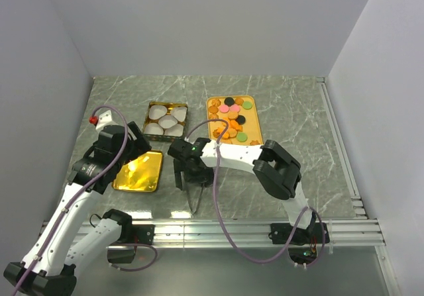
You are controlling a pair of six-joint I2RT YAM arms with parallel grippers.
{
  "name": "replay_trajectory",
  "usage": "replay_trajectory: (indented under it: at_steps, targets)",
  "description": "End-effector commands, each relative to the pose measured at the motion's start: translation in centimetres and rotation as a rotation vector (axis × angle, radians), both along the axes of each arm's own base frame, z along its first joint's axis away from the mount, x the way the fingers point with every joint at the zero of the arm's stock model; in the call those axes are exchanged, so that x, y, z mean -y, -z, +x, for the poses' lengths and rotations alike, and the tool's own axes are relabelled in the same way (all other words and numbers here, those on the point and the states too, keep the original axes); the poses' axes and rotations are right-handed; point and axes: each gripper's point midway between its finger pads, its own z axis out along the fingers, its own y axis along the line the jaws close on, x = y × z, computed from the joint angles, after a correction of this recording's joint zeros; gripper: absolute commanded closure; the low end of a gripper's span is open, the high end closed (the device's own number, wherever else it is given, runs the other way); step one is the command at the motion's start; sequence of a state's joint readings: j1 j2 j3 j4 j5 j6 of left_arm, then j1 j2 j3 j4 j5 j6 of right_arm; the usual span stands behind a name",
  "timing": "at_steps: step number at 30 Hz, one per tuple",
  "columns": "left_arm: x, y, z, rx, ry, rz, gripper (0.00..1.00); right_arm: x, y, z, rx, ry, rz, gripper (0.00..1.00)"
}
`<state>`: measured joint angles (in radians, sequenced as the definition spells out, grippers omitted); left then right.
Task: Pack the cookies
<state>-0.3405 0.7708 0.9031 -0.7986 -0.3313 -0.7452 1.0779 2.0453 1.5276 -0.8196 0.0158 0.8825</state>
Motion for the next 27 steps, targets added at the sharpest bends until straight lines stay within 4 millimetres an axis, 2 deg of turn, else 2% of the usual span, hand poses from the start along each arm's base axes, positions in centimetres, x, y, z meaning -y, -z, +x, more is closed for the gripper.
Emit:
replay_trajectory:
  at_steps: [1, 8, 11, 15, 18, 20, 23, 24, 26, 27]
  targets:
    - [0.0, -0.2, 0.0, 0.004, -0.008, 0.003, 0.01, -1.3, -0.4, 1.3, 0.052, 0.02, 0.003, 0.0]
    - [0.2, -0.2, -0.1, 0.006, 0.0, 0.003, 0.01, -0.7, 0.3, 1.7, 0.08, 0.04, -0.073, 0.07]
    - [0.3, -0.2, -0.1, 0.006, 0.004, 0.005, 0.01, -0.3, 1.1, 1.7, 0.079, 0.047, -0.111, 0.16]
    - [0.3, -0.3, -0.2, 0.009, 0.006, 0.003, 0.0, 0.0, 2.0, 1.3, 0.072, 0.041, -0.15, 0.32]
    - [0.4, -0.2, -0.2, 0.006, 0.009, 0.004, 0.01, 0.4, 2.4, 1.0, 0.065, 0.036, -0.165, 0.39]
    - [0.4, -0.4, -0.2, 0.012, 0.007, 0.003, 0.01, 0.6, 1.8, 0.8, 0.068, 0.034, -0.165, 0.41]
    - [0.3, -0.3, -0.3, 0.01, 0.002, 0.003, 0.01, 1.4, -0.4, 1.0, 0.1, 0.035, -0.163, 0.43]
    - [0.4, -0.4, -0.3, 0.015, 0.003, 0.002, 0.01, 1.6, -2.3, 1.3, 0.13, 0.038, -0.136, 0.44]
    - [0.3, -0.5, -0.4, 0.016, 0.001, 0.002, 0.01, 2.3, -4.2, 1.1, 0.148, 0.037, -0.126, 0.44]
    - [0.2, -0.5, -0.4, 0.019, -0.004, 0.0, 0.01, 2.8, -6.3, 1.3, 0.183, 0.037, -0.1, 0.44]
